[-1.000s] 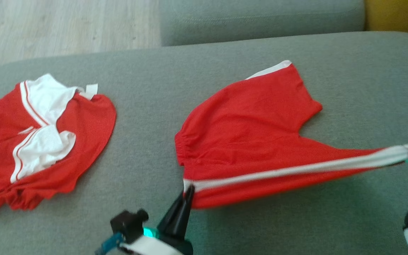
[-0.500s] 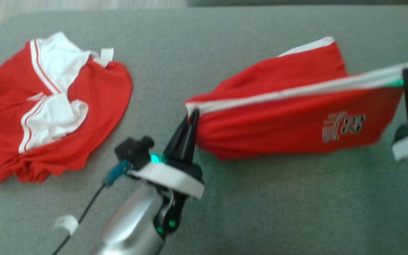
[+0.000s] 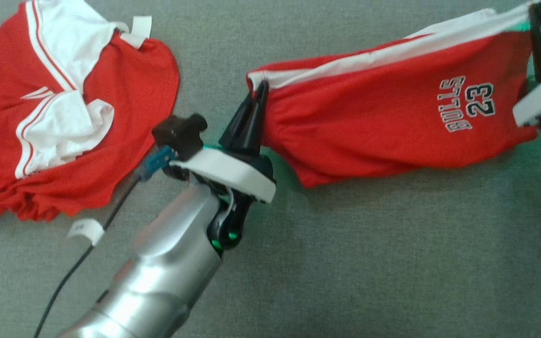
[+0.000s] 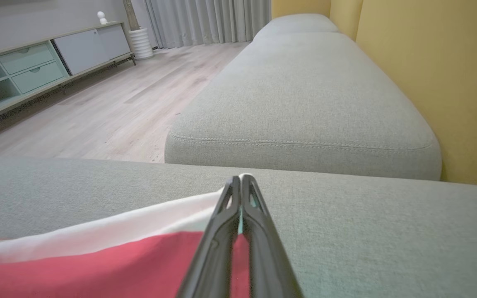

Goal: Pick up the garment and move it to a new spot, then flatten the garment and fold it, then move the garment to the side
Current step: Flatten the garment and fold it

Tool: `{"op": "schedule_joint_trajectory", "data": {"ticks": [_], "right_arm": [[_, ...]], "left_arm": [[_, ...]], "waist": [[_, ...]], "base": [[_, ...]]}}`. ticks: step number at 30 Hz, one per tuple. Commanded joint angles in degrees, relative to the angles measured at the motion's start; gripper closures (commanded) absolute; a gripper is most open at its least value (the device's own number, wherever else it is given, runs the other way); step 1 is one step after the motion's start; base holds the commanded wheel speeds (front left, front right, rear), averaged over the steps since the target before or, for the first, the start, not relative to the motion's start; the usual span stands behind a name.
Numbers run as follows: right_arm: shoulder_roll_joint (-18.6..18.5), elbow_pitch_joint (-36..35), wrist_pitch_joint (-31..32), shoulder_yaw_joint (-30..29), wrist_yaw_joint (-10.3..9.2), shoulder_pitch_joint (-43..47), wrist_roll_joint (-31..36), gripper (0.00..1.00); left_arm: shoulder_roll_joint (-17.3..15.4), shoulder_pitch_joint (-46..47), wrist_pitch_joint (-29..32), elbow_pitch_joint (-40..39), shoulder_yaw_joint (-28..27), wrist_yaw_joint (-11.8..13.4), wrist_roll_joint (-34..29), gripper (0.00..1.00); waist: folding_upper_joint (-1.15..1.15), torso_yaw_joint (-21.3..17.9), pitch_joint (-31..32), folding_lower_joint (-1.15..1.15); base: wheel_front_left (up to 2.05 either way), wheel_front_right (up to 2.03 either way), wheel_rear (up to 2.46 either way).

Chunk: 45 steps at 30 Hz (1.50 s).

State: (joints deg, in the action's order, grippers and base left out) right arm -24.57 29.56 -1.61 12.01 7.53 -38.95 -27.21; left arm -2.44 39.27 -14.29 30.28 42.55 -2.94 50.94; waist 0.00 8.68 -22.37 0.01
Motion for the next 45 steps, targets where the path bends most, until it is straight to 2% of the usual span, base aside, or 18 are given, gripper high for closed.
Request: {"op": "schedule_joint_trajectory", "data": {"ticks": [1, 3, 4, 6, 7, 8, 9, 15, 21, 27, 30, 39, 40, 42, 45], "right_arm": [[-1.0, -0.1, -1.1, 1.5, -0.04, -1.9, 0.1, 1.00], [-0.6, 2.6, -2.2, 3.0, -0.04, -4.2, -0.1, 1.00], [-0.4, 3.9, -2.7, 3.7, -0.04, -5.2, -0.2, 1.00], [0.0, 6.4, -3.8, 5.1, -0.04, -7.1, -0.4, 1.00], [0.2, 7.6, -4.3, 5.7, -0.04, -7.9, -0.7, 0.87], [0.4, 8.7, -4.9, 6.4, -0.04, -8.5, -1.1, 0.68], [0.6, 9.9, -5.6, 6.8, -0.04, -9.1, -1.6, 0.00], [1.5, 14.3, -9.6, 8.8, -0.04, -8.3, -5.1, 0.00], [0.4, 17.2, -8.5, 10.7, -0.04, -2.8, -10.2, 0.00], [-1.9, 21.9, -5.8, 10.4, -0.04, 0.0, -13.2, 0.00], [-2.5, 24.3, -4.5, 10.0, -0.04, 0.5, -14.5, 0.00], [-2.2, 31.9, 1.4, 8.6, -0.04, 0.6, -18.1, 0.00], [-1.9, 32.4, 1.9, 8.5, -0.04, 0.5, -18.4, 0.28], [-1.2, 32.7, 2.4, 8.5, -0.04, 0.4, -19.2, 1.00], [-1.1, 32.5, 1.0, 8.3, -0.04, 0.4, -19.9, 1.00]], "left_arm": [[-0.4, 2.6, -0.7, -1.1, -1.4, 0.2, 0.1, 0.95], [-0.4, 3.6, -0.7, -0.5, -1.5, 0.4, 0.2, 0.82], [-0.4, 3.9, -0.7, -0.1, -1.5, 0.4, 0.2, 0.71], [-0.4, 4.2, -0.7, 0.7, -1.3, 0.4, 0.4, 0.56], [-0.4, 4.4, -0.7, 1.0, -1.3, 0.3, 0.4, 0.36], [-0.4, 4.4, -0.7, 1.4, -1.2, 0.3, 0.6, 0.15], [-0.4, 4.4, -0.7, 1.8, -1.1, 0.3, 0.6, 0.00], [-0.4, 2.2, -0.7, 1.1, -3.6, 2.3, -4.3, 0.00], [-0.4, -7.0, -0.7, -7.8, -9.8, 7.8, -19.1, 0.00], [-0.4, -19.0, -0.7, -19.6, -13.1, 11.9, -30.1, 0.00], [-0.4, -23.3, -0.7, -23.6, -13.7, 13.0, -33.4, 0.00], [-0.4, -28.7, -0.7, -28.6, -14.2, 14.2, -37.2, 0.00], [-0.4, -28.9, -0.7, -28.7, -14.5, 14.2, -37.3, 0.00], [-0.4, -29.2, -0.7, -28.7, -15.0, 14.1, -37.5, 0.00], [-0.4, -29.7, -0.7, -28.2, -15.8, 14.0, -38.0, 0.00]], "waist": [[0.00, 0.4, -1.2, -0.01], [0.00, 0.4, -1.9, -0.01], [0.00, 0.4, -2.1, -0.01], [0.00, 0.4, -2.6, -0.01], [0.00, 0.4, -2.7, -0.01], [0.00, 0.4, -2.7, -0.01], [0.00, 0.4, -2.7, -0.01], [0.00, 0.5, -0.3, -0.01], [0.00, 1.1, 4.1, -0.01], [0.00, 4.5, 7.0, -0.01], [0.00, 6.6, 7.5, -0.01], [0.00, 10.6, 7.3, -0.01], [0.00, 10.6, 7.3, -0.01], [0.00, 10.3, 7.6, -0.01], [0.00, 9.0, 8.4, -0.01]], "base": [[0.00, 0.00, 0.00], [0.00, 0.00, 0.00], [0.00, 0.00, 0.00], [0.00, 0.00, 0.00], [0.00, 0.00, 0.00], [0.00, 0.00, 0.00], [0.00, 0.00, 0.00], [0.00, 0.00, 0.00], [0.00, 0.00, 0.00], [0.00, 0.00, 0.00], [0.00, 0.00, 0.00], [0.00, 0.00, 0.00], [0.00, 0.00, 0.00], [0.00, 0.00, 0.00], [0.00, 0.00, 0.00]]}}
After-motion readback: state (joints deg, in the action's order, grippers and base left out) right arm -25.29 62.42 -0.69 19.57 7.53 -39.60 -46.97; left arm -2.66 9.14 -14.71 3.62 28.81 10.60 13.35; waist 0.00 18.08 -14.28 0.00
